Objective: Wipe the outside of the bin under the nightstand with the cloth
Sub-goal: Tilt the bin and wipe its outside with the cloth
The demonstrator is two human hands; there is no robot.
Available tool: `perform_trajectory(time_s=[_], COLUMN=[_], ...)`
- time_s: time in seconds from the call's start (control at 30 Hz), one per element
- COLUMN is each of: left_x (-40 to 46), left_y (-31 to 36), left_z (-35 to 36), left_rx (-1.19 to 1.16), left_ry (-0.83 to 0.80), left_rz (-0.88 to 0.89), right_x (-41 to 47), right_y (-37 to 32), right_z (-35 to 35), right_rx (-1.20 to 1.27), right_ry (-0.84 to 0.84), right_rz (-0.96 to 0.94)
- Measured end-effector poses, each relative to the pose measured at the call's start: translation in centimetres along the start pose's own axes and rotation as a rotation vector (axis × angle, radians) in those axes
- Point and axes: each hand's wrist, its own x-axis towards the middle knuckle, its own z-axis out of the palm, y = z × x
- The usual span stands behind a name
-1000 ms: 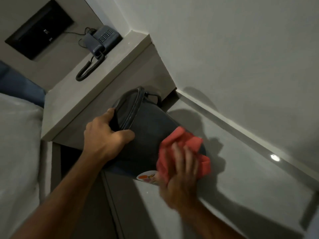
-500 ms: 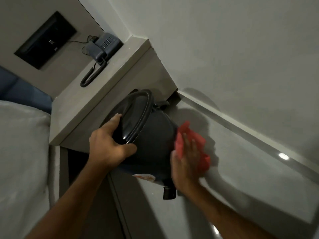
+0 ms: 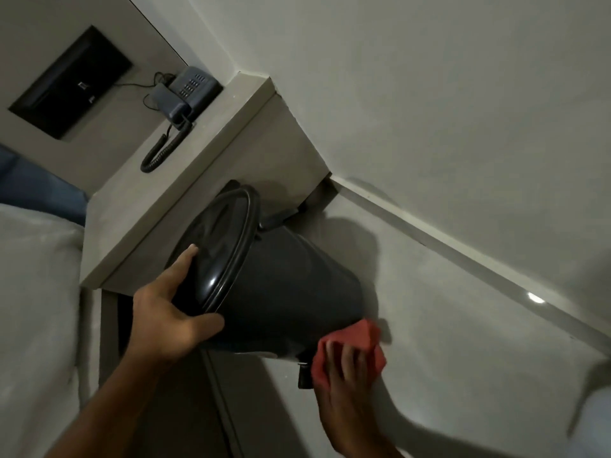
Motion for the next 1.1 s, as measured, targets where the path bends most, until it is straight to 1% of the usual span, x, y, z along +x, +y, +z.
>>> perform_trajectory(time_s=[0.07,0.13,0.17,0.2,0.27,0.33,0.37,0.43,0.47,0.5,0.6,0.63,0.67,0.7,0.73,0.8,0.83,0.87,0.9,0.93,1.0,1.03,1.07,1.1], left_x=[-0.3,-0.3,-0.2,0.0,0.5,0.9,1.0,1.0,0.9,0.8,0.7,0.8,0.9,1.0,1.1,1.2,1.2,1.3,1.2,1.0,0.2,-0.2,-0.6,-0.7], left_y=[-0.5,-0.4,-0.2,-0.1,0.1,0.0,-0.1,-0.2,-0.2,-0.2,0.1,0.4,0.6,0.7,0.9,1.4,1.7,2.1,2.5,3.0,3.9,4.3,4.6,4.7], left_z=[-0.1,0.0,0.1,0.2,0.4,0.3,0.3,0.1,0.0,-0.1,0.0,0.2,0.5,0.8,1.2,1.8,2.0,2.2,2.4,2.5,2.7,2.7,2.7,2.6], left_rx=[-0.026,-0.034,-0.037,-0.041,-0.040,-0.029,-0.035,-0.048,-0.050,-0.048,-0.064,-0.075,-0.076,-0.063,-0.042,-0.022,-0.019,-0.012,0.001,0.014,0.038,0.049,0.064,0.079], left_ry=[-0.009,-0.022,-0.027,-0.030,-0.032,-0.026,-0.022,-0.018,-0.021,-0.021,-0.005,0.010,0.027,0.039,0.048,0.066,0.076,0.085,0.087,0.086,0.073,0.067,0.068,0.075], left_rz=[-0.004,0.011,0.022,0.035,0.062,0.062,0.047,0.024,0.019,0.014,-0.004,-0.013,-0.018,-0.020,-0.024,-0.035,-0.035,-0.038,-0.045,-0.053,-0.040,-0.032,-0.029,-0.032], right_x=[1.3,2.3,2.7,3.1,4.0,5.2,6.0,8.0,9.3,10.7,13.2,13.2,12.7,11.9,11.0,8.8,7.7,6.6,5.3,3.9,1.4,0.6,0.3,0.0], right_y=[-1.2,-2.3,-3.2,-4.4,-6.7,-8.1,-8.1,-6.7,-5.6,-4.1,0.6,2.0,3.0,3.3,3.2,1.6,0.1,-1.7,-3.6,-5.6,-8.5,-9.3,-9.7,-9.8], right_z=[-2.9,-6.0,-7.7,-9.6,-13.2,-15.6,-16.3,-16.6,-16.5,-16.4,-15.6,-14.8,-13.8,-12.8,-11.6,-9.3,-8.3,-7.4,-6.6,-6.0,-6.3,-7.5,-9.2,-11.1], right_rx=[0.055,0.279,0.380,0.466,0.574,0.585,0.570,0.539,0.554,0.607,0.846,0.886,0.903,0.904,0.874,0.741,0.746,0.795,0.885,1.020,1.351,1.525,1.716,1.873], right_ry=[0.111,0.236,0.335,0.405,0.544,0.655,0.684,0.687,0.661,0.591,0.242,0.202,0.224,0.301,0.425,0.703,0.788,0.814,0.786,0.697,0.437,0.355,0.285,0.225], right_rz=[0.059,0.125,0.094,0.028,-0.179,-0.343,-0.397,-0.456,-0.430,-0.356,0.030,0.106,0.157,0.205,0.248,0.274,0.281,0.322,0.398,0.497,0.689,0.762,0.807,0.805])
